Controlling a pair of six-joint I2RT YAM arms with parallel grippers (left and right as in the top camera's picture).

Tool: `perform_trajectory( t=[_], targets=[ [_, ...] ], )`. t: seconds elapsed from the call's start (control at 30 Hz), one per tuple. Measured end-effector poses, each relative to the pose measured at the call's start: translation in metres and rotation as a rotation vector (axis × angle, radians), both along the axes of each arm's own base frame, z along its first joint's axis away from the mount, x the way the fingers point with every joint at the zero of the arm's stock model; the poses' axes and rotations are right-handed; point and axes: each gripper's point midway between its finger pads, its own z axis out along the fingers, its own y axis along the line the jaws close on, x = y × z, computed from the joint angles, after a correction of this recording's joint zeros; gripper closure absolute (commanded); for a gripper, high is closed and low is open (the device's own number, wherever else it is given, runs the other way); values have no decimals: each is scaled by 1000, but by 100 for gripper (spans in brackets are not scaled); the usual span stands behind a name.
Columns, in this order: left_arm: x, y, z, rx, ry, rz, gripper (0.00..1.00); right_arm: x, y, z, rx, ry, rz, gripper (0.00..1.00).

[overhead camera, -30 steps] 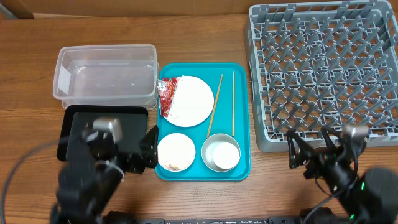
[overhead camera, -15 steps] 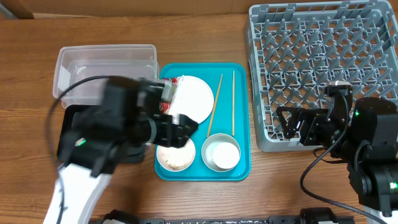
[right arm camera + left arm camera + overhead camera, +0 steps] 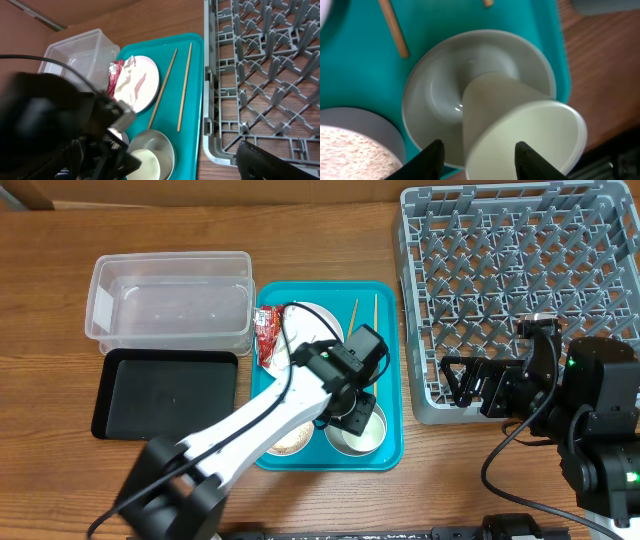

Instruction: Sort waste into correct bins and load items into the dishwasher

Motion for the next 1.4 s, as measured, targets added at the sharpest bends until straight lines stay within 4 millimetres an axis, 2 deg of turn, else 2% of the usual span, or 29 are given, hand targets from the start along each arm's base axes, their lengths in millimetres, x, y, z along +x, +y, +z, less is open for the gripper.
perform_trajectory(
  t=[0.07, 0.1, 0.27, 0.37, 0.5, 0.6, 0.67, 0.83, 1.0, 1.1, 1.17, 1.23, 1.33, 1.4],
  targets=[
    [-2, 2, -13, 30, 33, 1, 91, 0, 0, 0, -1, 0, 0, 0],
    [-3, 3, -16, 39, 42, 7, 96, 0, 0, 0, 0, 0, -1, 0],
    [-6, 13, -12, 68, 76, 34, 96, 0, 0, 0, 0, -1, 0, 0],
    [-1, 24, -1, 73, 87, 70, 96, 0, 0, 0, 0, 1, -1, 0],
    [37, 37, 51, -101, 19, 183, 96, -2, 0, -2, 1, 10, 2, 3],
    [64, 50, 105, -357, -32, 232, 96, -4, 7, 1, 30, 9, 35, 12],
    [72, 59, 138, -543, -32, 228, 96, -6, 17, 7, 70, -5, 88, 14],
    [62, 64, 186, -891, 54, 160, 96, -12, 60, 31, 190, -84, 322, 14],
    [43, 50, 220, -1100, 102, 41, 96, -21, 106, 50, 272, -158, 565, 7],
    [35, 44, 230, -1162, 119, -2, 96, -28, 130, 56, 298, -189, 677, 7],
    [32, 42, 234, -1183, 130, -16, 96, -32, 143, 60, 310, -210, 735, 11],
    [28, 40, 237, -1205, 142, -30, 96, -32, 153, 62, 315, -233, 771, 11],
    [23, 36, 238, -1211, 155, -44, 96, -28, 158, 64, 320, -255, 783, 22],
    [20, 33, 239, -1211, 167, -54, 96, -26, 159, 67, 327, -265, 786, 24]
  ],
)
